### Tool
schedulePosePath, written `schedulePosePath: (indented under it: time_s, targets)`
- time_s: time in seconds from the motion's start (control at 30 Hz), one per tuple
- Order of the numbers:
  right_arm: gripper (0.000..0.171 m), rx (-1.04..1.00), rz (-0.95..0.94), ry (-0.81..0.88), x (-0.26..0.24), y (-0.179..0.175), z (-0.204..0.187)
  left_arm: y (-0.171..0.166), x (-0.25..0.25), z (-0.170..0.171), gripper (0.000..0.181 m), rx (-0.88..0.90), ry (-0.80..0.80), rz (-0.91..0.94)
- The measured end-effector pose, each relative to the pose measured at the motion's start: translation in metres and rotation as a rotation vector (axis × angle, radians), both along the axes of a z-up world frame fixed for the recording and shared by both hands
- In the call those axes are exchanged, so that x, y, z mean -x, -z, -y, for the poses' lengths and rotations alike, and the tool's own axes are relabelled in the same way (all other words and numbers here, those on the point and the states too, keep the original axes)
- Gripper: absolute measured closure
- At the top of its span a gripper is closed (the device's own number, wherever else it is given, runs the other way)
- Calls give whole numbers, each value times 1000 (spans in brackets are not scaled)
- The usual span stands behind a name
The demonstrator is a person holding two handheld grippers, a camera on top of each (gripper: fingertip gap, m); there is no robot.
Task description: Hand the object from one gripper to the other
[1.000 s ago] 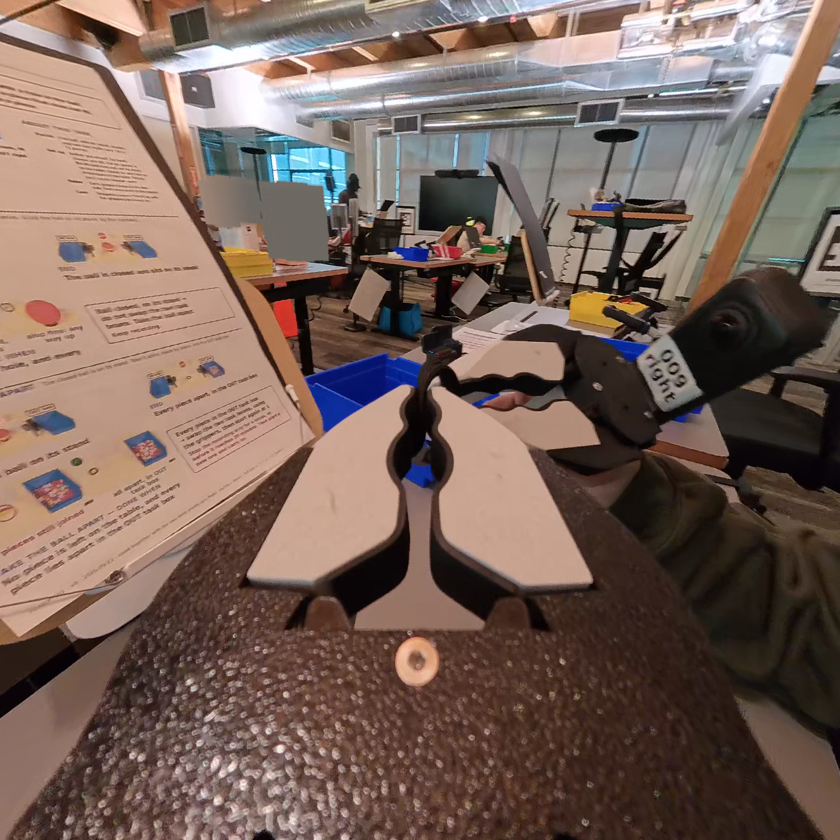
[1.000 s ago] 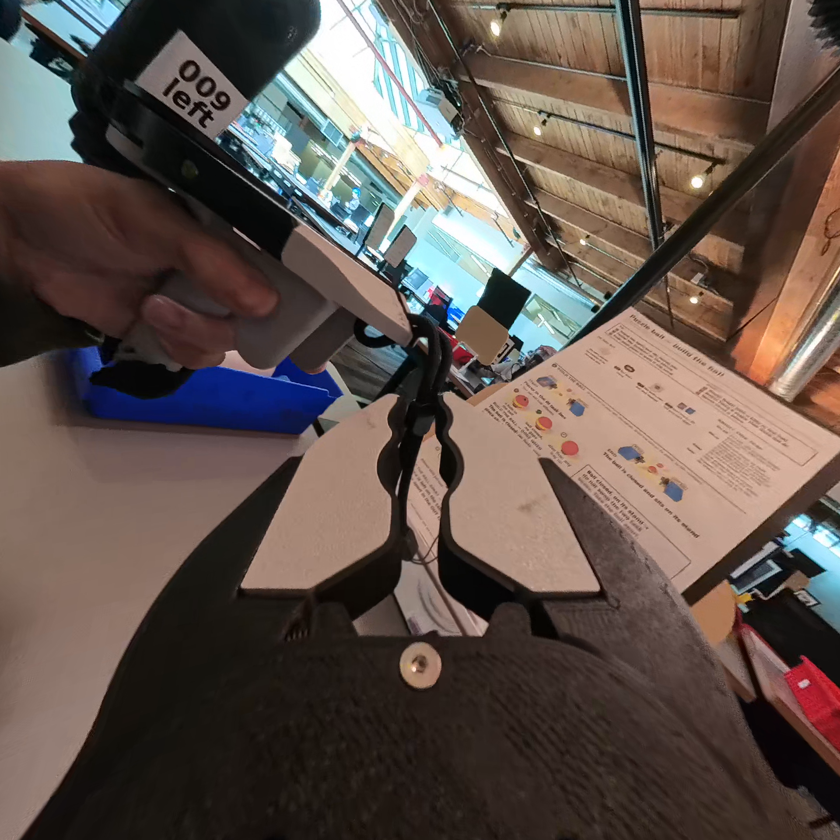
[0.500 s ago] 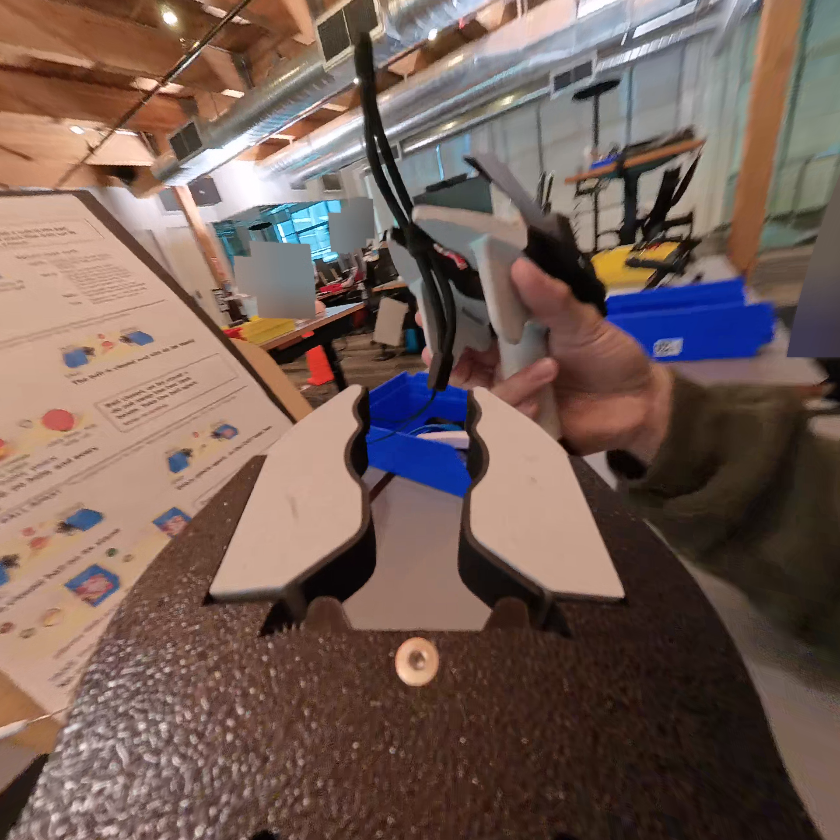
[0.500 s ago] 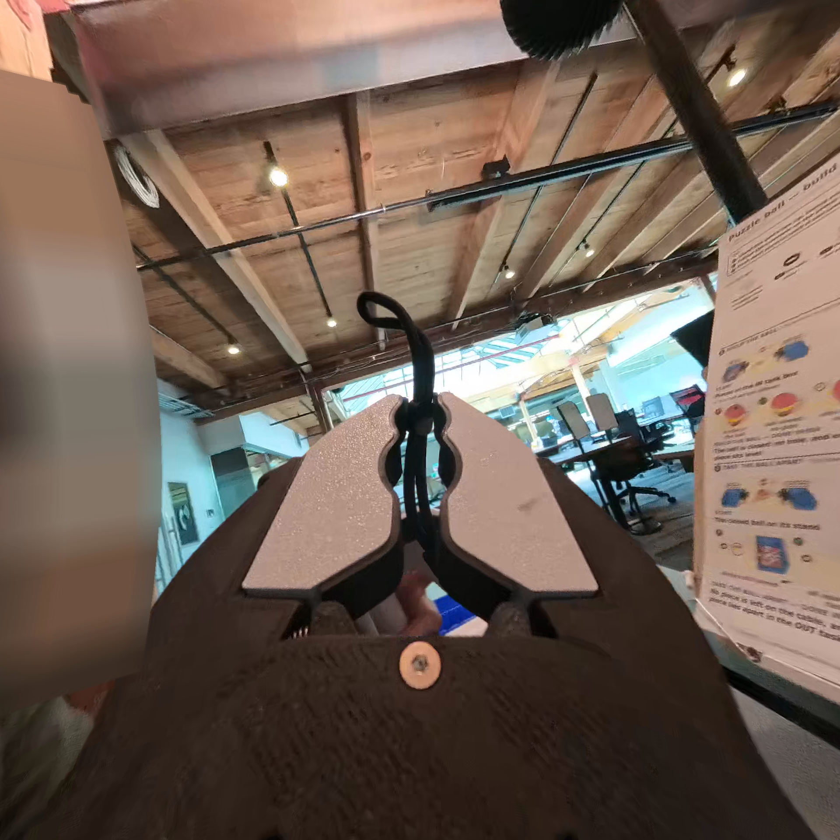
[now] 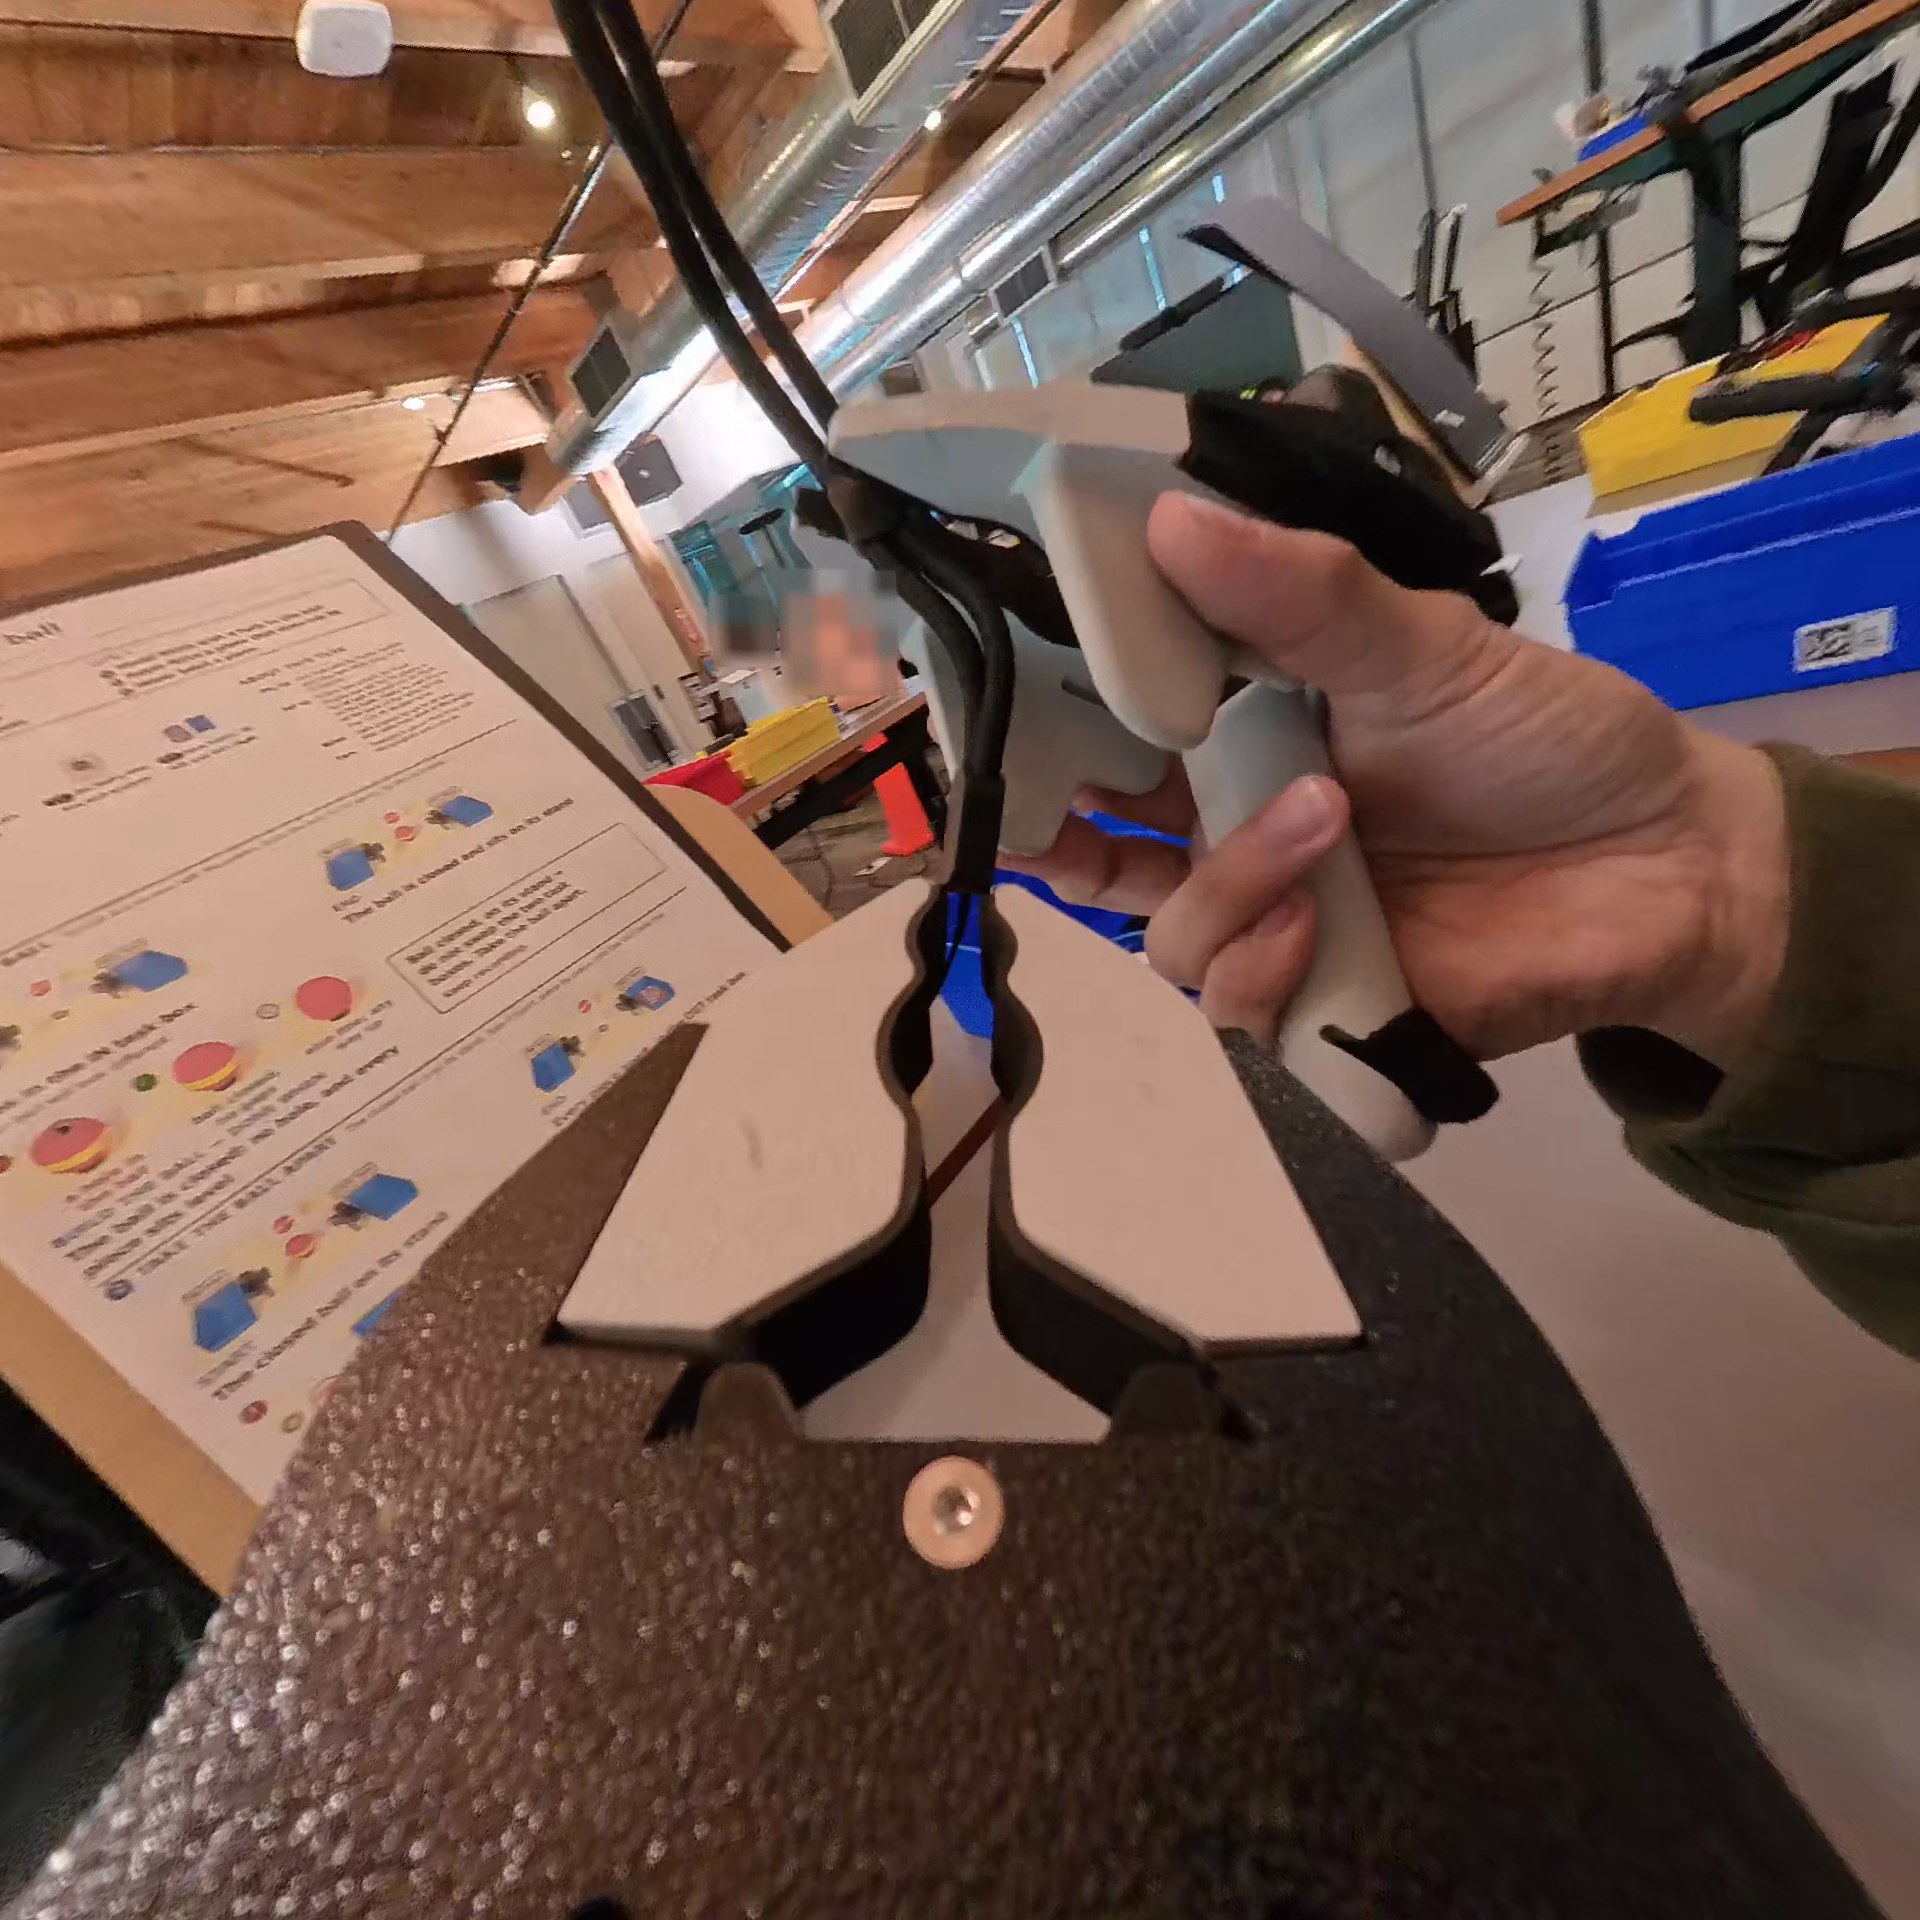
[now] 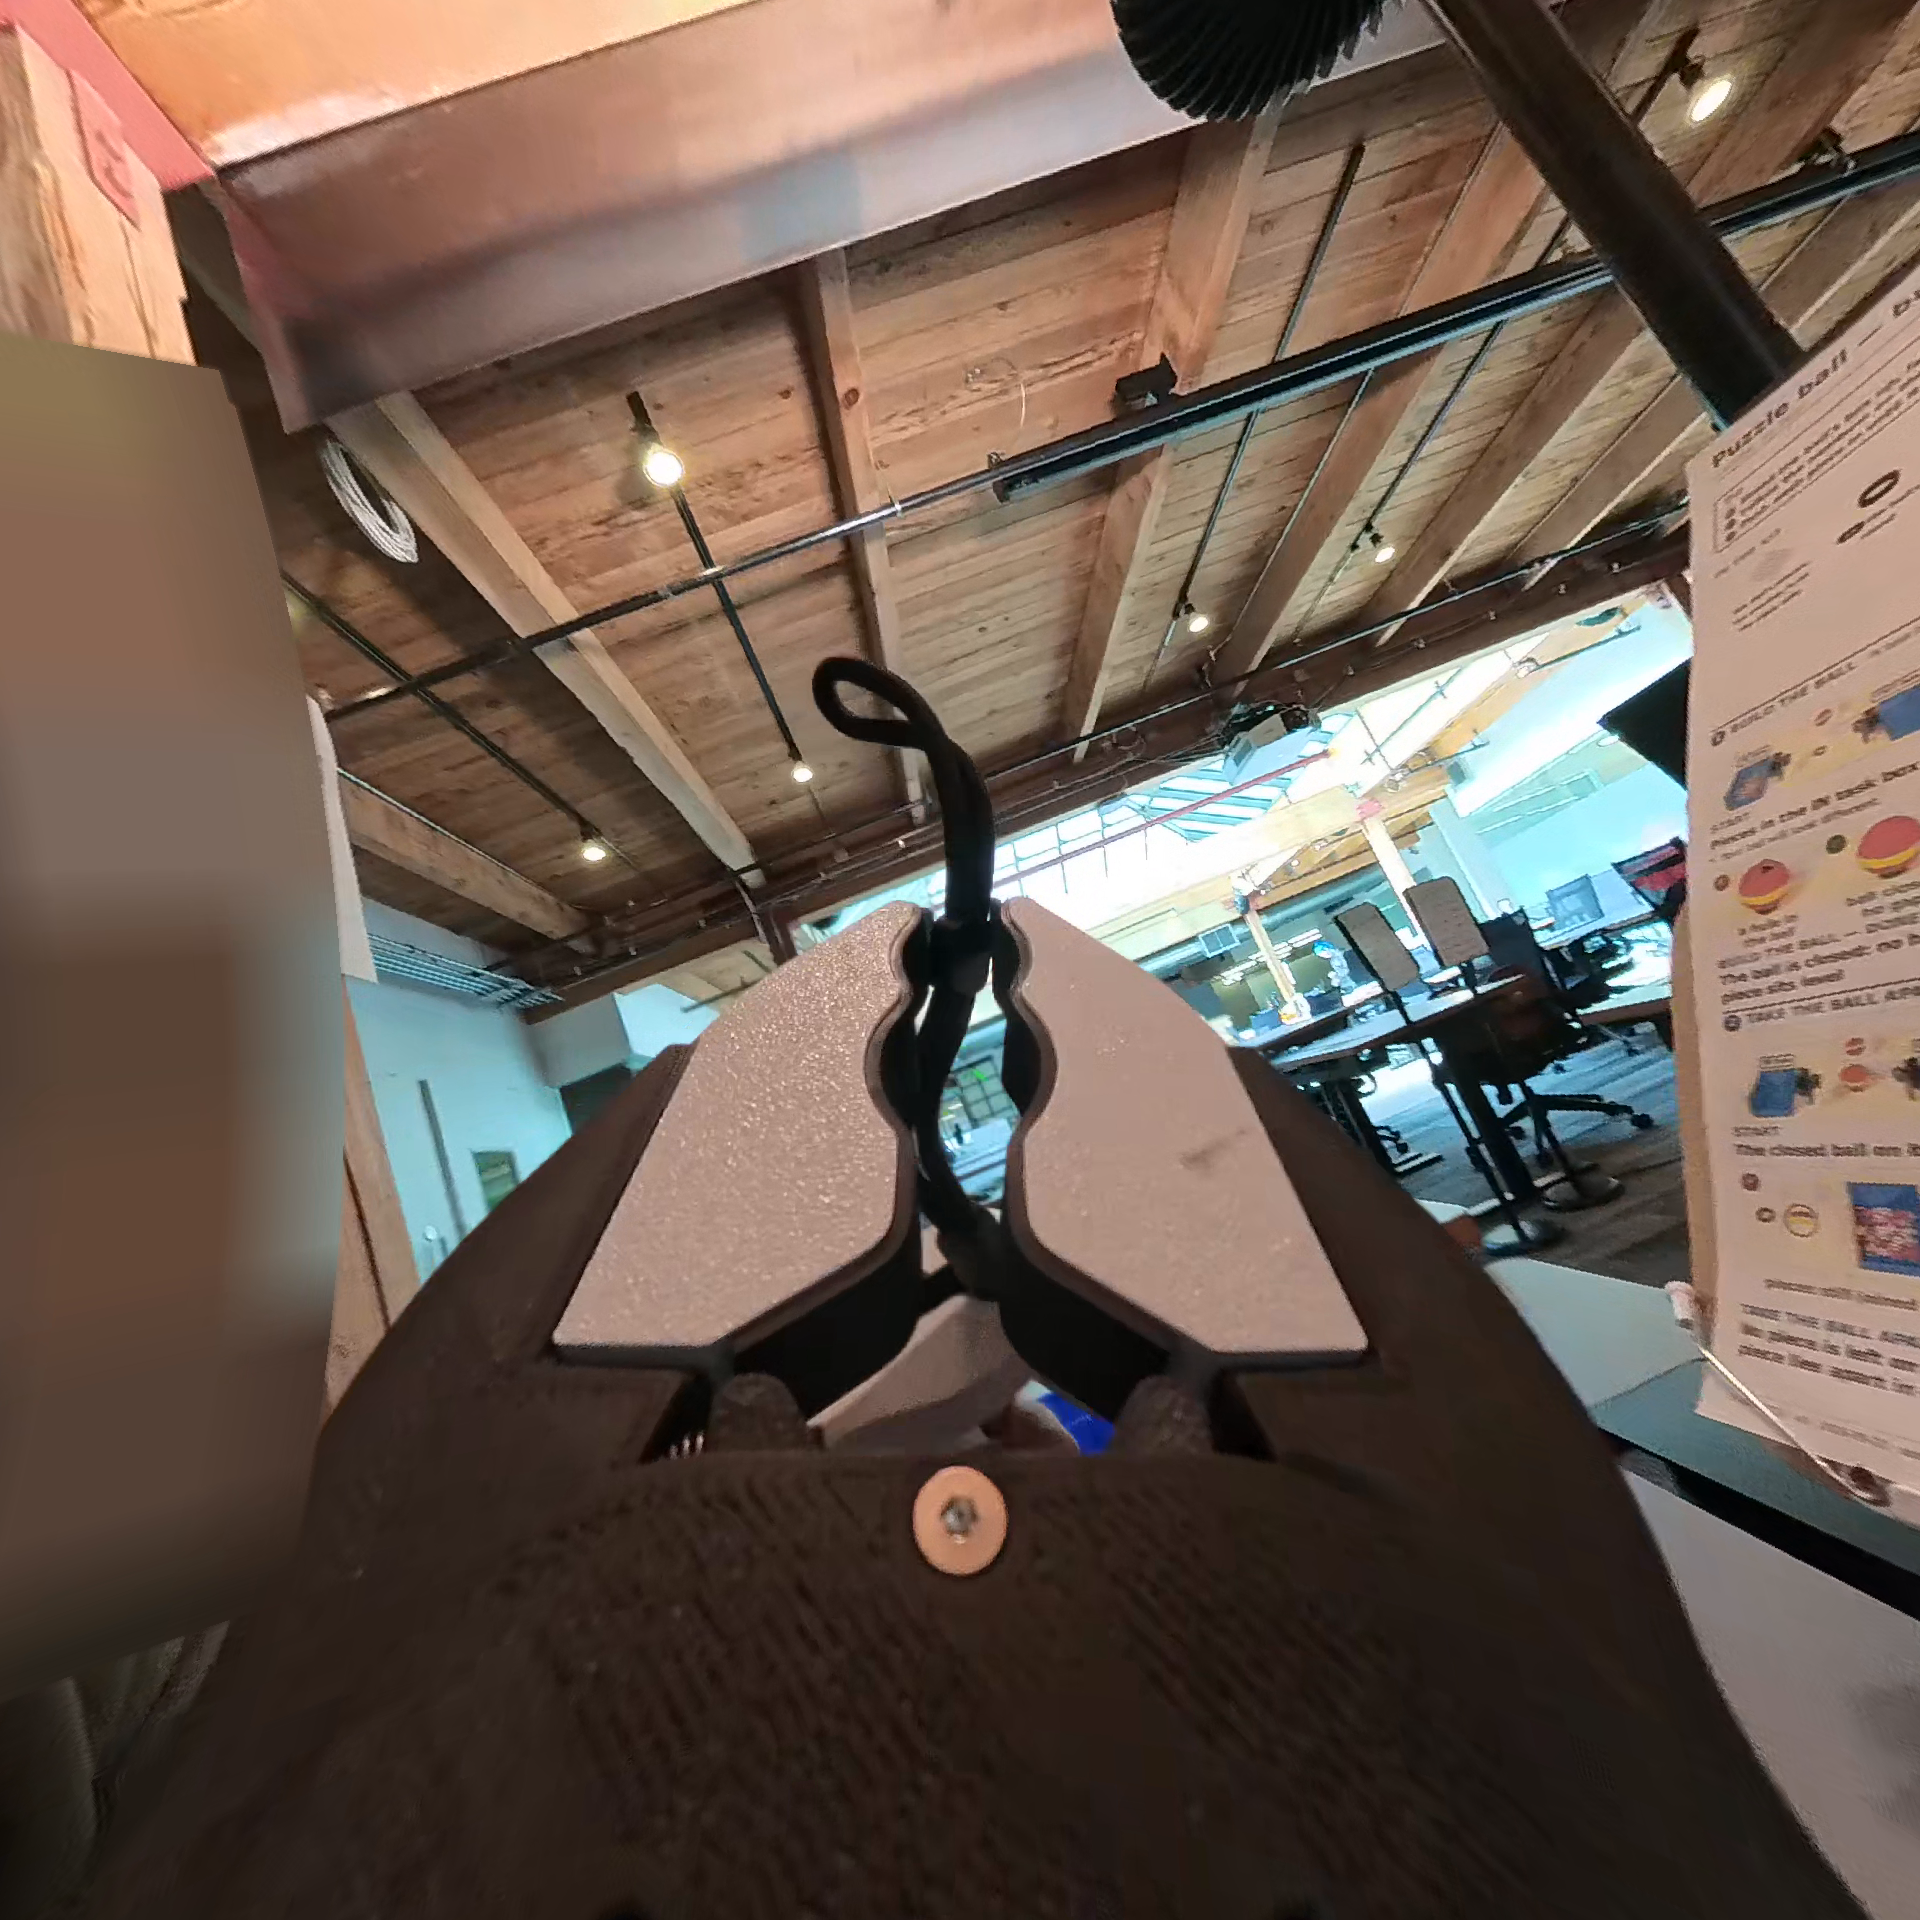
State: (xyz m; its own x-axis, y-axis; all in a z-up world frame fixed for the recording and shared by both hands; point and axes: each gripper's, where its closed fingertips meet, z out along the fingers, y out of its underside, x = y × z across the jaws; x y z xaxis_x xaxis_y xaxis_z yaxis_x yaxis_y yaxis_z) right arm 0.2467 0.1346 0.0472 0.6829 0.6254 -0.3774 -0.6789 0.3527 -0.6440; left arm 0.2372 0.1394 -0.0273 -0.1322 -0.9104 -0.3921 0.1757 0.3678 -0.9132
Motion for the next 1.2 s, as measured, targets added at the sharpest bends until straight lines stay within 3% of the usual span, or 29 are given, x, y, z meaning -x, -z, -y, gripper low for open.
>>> schedulePosePath:
  time_s: [0.03,0.33,0.6,0.77,0.87,0.97,1.1,1.2]
  targets:
    - [160,13,13,16,-1,1,-1,-1,2,0,176,26,17,-6]
    - [163,143,196,197,-15,21,-10,-7,14,-10,181,296,152,-100]
    - [163,227,327,256,-14,33,-14,-8,17,-20,181,412,184,-122]
    - [108,375,443,410,-41,49,-8,-1,17,-47,181,480,88,-152]
    - [94,412,616,591,-51,47,5,9,16,-51,181,489,90,-212]
    - [92,403,925,662,-23,47,5,19,15,-45,181,466,127,-277]
    - [119,264,1420,681,28,70,-11,36,19,-26,181,388,229,-394]
    - [128,243,1535,605,44,87,-18,48,20,-20,181,367,256,-472]
